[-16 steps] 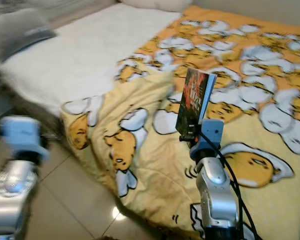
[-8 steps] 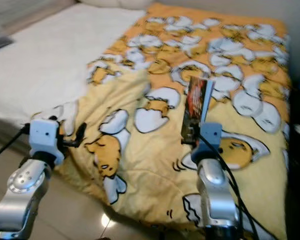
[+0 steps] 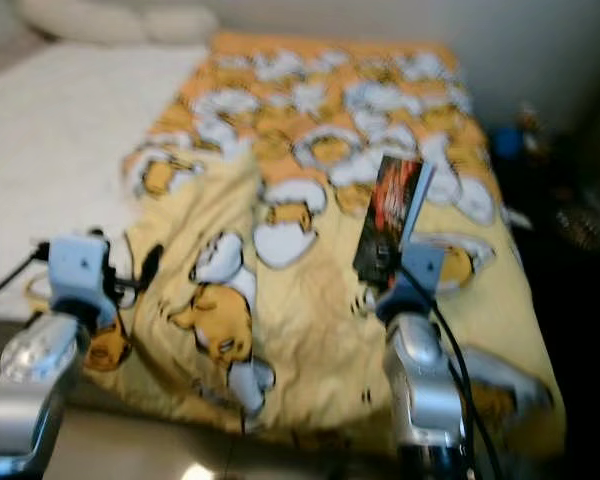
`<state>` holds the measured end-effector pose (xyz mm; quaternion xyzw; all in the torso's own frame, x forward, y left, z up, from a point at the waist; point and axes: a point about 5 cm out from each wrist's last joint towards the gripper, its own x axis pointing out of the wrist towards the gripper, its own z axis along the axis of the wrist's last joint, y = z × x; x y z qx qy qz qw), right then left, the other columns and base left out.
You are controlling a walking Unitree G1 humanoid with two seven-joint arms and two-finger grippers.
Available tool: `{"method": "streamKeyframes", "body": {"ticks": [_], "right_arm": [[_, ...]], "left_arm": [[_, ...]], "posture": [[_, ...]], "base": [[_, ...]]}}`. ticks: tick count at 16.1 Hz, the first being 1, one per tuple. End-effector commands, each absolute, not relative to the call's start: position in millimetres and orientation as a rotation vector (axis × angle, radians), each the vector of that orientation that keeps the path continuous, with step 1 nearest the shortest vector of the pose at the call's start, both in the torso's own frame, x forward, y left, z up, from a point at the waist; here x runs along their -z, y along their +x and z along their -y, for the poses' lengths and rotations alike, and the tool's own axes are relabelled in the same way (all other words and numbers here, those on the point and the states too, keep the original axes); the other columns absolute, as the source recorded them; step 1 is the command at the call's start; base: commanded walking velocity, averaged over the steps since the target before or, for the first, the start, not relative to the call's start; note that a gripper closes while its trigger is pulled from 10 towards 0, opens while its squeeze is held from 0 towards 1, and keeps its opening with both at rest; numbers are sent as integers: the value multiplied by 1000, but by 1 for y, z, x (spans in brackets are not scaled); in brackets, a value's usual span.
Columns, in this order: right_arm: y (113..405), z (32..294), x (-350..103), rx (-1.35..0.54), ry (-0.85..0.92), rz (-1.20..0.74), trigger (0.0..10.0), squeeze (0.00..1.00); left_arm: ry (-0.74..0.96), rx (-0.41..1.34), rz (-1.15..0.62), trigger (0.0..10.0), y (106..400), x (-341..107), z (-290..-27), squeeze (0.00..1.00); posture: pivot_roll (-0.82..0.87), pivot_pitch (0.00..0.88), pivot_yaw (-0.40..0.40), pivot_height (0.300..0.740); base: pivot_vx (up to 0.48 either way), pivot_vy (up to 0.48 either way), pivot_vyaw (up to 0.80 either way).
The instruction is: Clean up the room
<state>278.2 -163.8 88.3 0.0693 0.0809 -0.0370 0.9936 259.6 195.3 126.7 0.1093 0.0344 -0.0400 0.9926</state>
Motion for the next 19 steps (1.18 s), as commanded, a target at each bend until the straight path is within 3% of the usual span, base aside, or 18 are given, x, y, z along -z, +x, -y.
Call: {"method": "streamKeyframes", "body": {"ticks": [1,8,19], "right_arm": [[283,165,-97,71,139,-132,10000,0],[290,163,-104,50,112,-113,10000,0],[295,159,-113,11,98,-98,10000,0]], "left_arm": [[220,93,-76,10000,261,-126,-192,0],[199,82,-84,10000,267,-126,-189,0],[162,64,-88,10000,271,-124,-189,0]], "posture": [[23,0,58,740],[13,0,61,740],[-11,0,60,740]], "base": [[0,435,0],[0,434,0],[0,433,-623]]}}
